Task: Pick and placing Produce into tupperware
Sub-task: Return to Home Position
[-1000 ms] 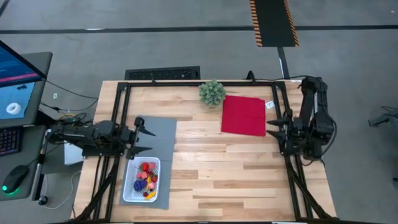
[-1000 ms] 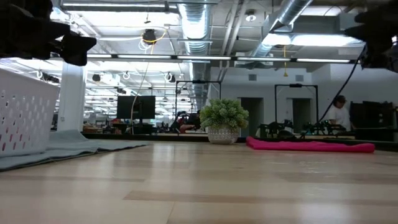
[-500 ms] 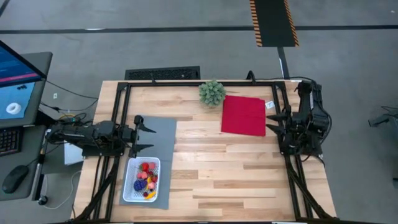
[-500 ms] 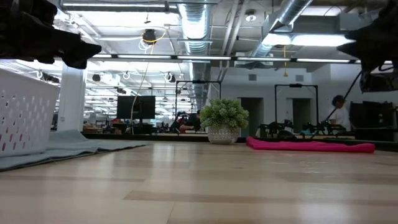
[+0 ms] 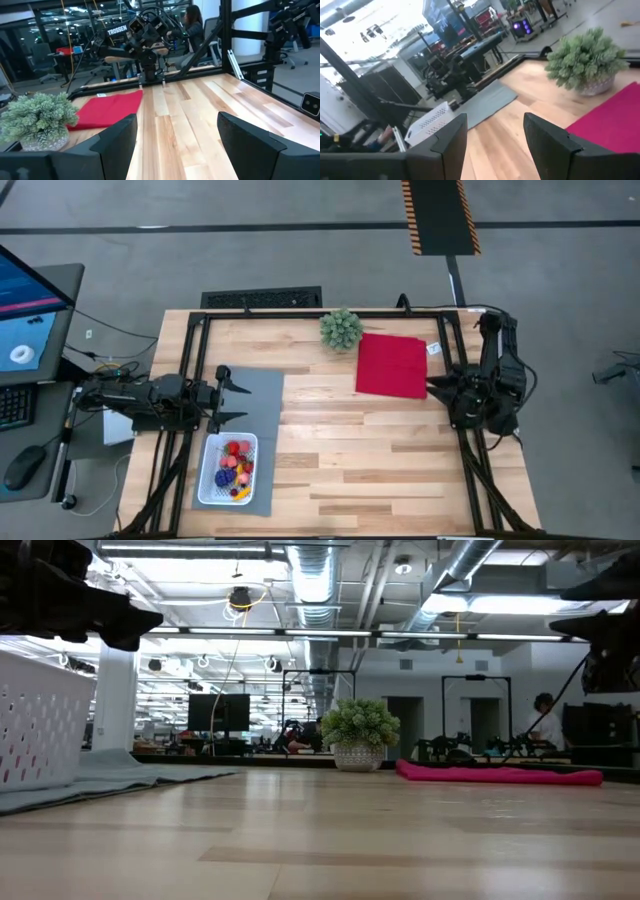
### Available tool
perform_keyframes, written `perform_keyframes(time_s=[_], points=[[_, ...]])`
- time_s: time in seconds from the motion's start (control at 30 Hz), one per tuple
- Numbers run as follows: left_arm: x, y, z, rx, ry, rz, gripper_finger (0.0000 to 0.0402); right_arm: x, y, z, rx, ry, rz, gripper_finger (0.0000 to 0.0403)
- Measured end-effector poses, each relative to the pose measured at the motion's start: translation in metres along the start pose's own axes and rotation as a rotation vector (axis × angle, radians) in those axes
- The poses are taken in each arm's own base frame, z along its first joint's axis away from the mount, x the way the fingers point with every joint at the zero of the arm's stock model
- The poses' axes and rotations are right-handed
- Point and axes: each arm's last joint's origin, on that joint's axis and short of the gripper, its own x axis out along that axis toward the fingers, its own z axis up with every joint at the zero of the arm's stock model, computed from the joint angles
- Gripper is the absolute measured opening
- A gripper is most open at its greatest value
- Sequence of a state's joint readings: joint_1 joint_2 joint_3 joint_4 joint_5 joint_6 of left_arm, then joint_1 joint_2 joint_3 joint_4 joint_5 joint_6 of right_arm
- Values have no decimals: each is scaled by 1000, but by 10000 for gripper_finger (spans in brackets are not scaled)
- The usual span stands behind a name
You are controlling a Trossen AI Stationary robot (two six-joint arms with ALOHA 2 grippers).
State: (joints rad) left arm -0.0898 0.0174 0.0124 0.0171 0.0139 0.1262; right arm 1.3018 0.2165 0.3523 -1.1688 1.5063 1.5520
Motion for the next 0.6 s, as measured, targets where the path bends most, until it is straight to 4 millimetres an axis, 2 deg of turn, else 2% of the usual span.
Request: perform_keyframes(time_s=[0.6], points=[[0,0,0,1,0,0,269,-1,0,-6,5,227,5,219]])
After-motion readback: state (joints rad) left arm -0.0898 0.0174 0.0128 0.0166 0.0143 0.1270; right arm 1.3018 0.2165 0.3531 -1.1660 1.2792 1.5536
